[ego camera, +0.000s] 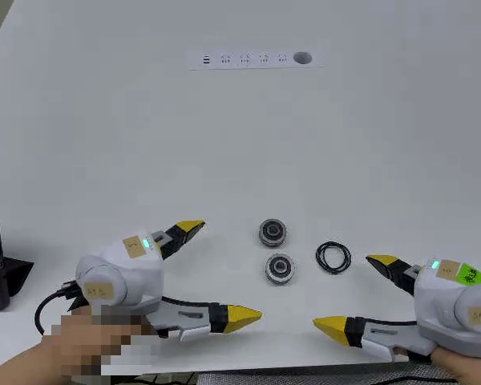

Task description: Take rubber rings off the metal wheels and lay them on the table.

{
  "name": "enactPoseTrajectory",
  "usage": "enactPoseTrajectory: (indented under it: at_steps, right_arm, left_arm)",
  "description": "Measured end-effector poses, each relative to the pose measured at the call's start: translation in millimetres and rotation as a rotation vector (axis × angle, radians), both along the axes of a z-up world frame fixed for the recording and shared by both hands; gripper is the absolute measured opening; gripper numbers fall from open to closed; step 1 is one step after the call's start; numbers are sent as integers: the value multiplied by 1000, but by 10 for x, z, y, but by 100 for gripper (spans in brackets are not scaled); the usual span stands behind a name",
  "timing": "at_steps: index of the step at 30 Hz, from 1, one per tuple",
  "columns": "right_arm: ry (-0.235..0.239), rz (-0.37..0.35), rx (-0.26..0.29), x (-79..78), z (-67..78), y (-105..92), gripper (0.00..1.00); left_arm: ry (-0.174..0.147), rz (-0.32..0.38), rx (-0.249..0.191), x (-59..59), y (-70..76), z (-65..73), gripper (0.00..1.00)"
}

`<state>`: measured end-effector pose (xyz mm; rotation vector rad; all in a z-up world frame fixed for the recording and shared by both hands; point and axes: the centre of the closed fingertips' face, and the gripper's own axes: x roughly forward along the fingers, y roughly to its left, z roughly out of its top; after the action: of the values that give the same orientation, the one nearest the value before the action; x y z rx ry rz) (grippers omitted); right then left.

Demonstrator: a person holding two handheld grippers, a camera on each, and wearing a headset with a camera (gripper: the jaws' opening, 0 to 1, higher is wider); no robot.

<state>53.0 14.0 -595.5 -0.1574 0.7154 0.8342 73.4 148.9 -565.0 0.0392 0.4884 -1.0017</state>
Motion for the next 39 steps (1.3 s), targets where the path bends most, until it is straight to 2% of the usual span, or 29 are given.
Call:
enactPoseTrajectory:
  at_steps: [6, 16, 20, 24, 27, 39]
  right_arm:
    - [-19, -11, -12, -20, 28, -59, 87]
    - [-66, -8, -22, -77, 96, -133, 96]
    - [-76, 0, -20, -124, 112, -119, 99]
    - [-97, 3, -24, -143, 128, -114, 99]
    - [-95, -7, -22, -153, 125, -128, 99]
    - [-104, -37, -17, -151, 162, -175, 99]
  left_arm:
    - [-2, 22, 6, -34, 45, 6, 100]
    - [-16, 52, 10, -170, 80, 24, 100]
    - [-11, 69, 5, -216, 104, 33, 100]
    - [-9, 73, 4, -262, 132, 23, 100]
    - [-7, 70, 9, -300, 140, 20, 100]
    - [-16, 82, 8, -280, 188, 44, 100]
